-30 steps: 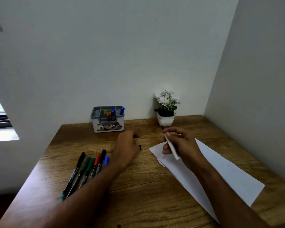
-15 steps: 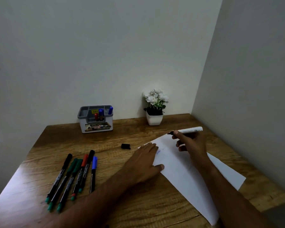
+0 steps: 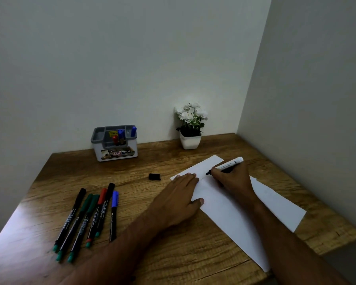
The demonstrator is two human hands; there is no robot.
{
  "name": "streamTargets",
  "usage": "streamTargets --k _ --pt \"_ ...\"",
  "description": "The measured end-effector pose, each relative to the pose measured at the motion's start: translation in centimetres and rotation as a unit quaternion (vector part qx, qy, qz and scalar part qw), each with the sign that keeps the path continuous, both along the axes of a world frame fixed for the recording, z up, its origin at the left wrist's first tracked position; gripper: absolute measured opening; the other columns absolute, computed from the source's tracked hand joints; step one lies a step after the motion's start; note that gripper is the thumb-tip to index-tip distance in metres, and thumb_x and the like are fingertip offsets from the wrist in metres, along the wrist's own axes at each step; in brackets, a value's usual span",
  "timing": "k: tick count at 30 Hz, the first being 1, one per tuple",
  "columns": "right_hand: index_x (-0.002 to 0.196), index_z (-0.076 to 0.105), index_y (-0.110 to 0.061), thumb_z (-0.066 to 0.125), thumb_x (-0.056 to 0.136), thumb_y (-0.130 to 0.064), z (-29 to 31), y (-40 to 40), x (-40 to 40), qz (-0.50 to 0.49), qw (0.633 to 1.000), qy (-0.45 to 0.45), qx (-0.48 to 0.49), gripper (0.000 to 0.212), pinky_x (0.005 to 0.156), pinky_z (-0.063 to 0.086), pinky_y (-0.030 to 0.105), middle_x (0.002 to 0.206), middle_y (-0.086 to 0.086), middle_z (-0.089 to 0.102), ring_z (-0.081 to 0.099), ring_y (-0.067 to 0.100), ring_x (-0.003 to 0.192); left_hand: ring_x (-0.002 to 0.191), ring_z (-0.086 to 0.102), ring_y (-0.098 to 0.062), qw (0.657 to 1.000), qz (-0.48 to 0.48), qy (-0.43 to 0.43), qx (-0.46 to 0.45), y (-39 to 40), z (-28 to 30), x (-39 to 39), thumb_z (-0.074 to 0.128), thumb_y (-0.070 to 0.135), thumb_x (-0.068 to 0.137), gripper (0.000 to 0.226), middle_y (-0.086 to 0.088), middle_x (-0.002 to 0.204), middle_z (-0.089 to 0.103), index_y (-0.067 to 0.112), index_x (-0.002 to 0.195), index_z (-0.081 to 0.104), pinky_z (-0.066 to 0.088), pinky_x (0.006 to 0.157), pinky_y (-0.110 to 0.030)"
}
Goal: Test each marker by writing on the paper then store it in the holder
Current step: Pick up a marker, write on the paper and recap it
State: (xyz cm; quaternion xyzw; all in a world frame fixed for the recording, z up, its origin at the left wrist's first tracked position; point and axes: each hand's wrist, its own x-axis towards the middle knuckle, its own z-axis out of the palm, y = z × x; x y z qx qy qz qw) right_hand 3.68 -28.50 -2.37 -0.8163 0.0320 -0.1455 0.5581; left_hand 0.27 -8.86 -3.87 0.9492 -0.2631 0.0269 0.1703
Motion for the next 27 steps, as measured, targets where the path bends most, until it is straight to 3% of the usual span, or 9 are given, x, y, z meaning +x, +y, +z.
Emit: streamTargets --k 6,11,16,21,24,27 --pt "0.088 0.071 -0.010 0.083 0.079 -0.014 -0.04 0.13 0.00 -0.003 1.000 0.000 -0.016 0.016 0.053 0.051 0.014 0.080 0.003 0.073 0.073 0.010 0.069 0.149 0.001 -0.007 1.000 -0.004 -0.001 0.008 0.03 0.03 -0.05 0.035 0.054 0.099 0.071 0.004 0.164 0.005 0.020 0.156 0.010 -0.007 0.113 -0.021" --pt "0.076 0.068 -0.023 0.083 0.078 -0.013 0.33 0.50 -0.36 0.006 0.998 -0.008 -0.056 0.019 0.055 0.053 0.011 0.076 -0.007 0.070 0.070 0.000 0.068 0.149 0.001 -0.007 1.000 -0.001 0.003 0.011 0.01 0.01 -0.01 0.035 0.054 0.099 0.071 0.005 0.164 0.004 0.022 0.156 0.009 -0.007 0.112 -0.021" --pt "0.074 0.069 -0.019 0.083 0.078 -0.013 0.55 0.54 -0.52 -0.005 0.998 -0.015 -0.063 0.015 0.054 0.053 0.011 0.073 -0.006 0.070 0.071 0.003 0.069 0.149 0.000 -0.008 1.000 0.000 0.006 0.015 -0.11 0.02 0.00 0.034 0.055 0.099 0.071 0.005 0.164 0.004 0.021 0.156 0.009 -0.006 0.114 -0.023" --pt "0.072 0.063 -0.029 0.081 0.081 -0.012 0.82 0.82 -0.73 -0.001 0.998 -0.011 -0.064 0.026 0.055 0.051 0.008 0.075 -0.012 0.066 0.067 0.000 0.065 0.149 -0.001 -0.008 1.000 -0.003 0.005 0.014 0.00 0.12 -0.10 0.034 0.054 0.099 0.071 0.004 0.164 0.003 0.021 0.156 0.008 -0.009 0.112 -0.022" --pt "0.074 0.067 -0.021 0.081 0.080 -0.013 0.68 0.62 -0.57 -0.012 0.997 -0.016 -0.071 0.018 0.055 0.053 0.010 0.073 -0.007 0.068 0.069 0.003 0.065 0.149 -0.001 -0.008 1.000 -0.004 0.002 0.014 -0.04 0.18 -0.17 0.034 0.054 0.099 0.070 0.004 0.164 0.003 0.020 0.156 0.009 -0.008 0.112 -0.022" --pt "0.071 0.068 -0.021 0.082 0.078 -0.012 0.69 0.59 -0.63 -0.005 0.997 -0.017 -0.078 0.017 0.056 0.055 0.013 0.071 -0.008 0.069 0.069 -0.004 0.067 0.149 0.000 -0.008 1.000 -0.002 0.002 0.015 -0.03 0.00 0.01 0.034 0.054 0.099 0.071 0.004 0.164 0.003 0.021 0.156 0.009 -0.008 0.112 -0.022"
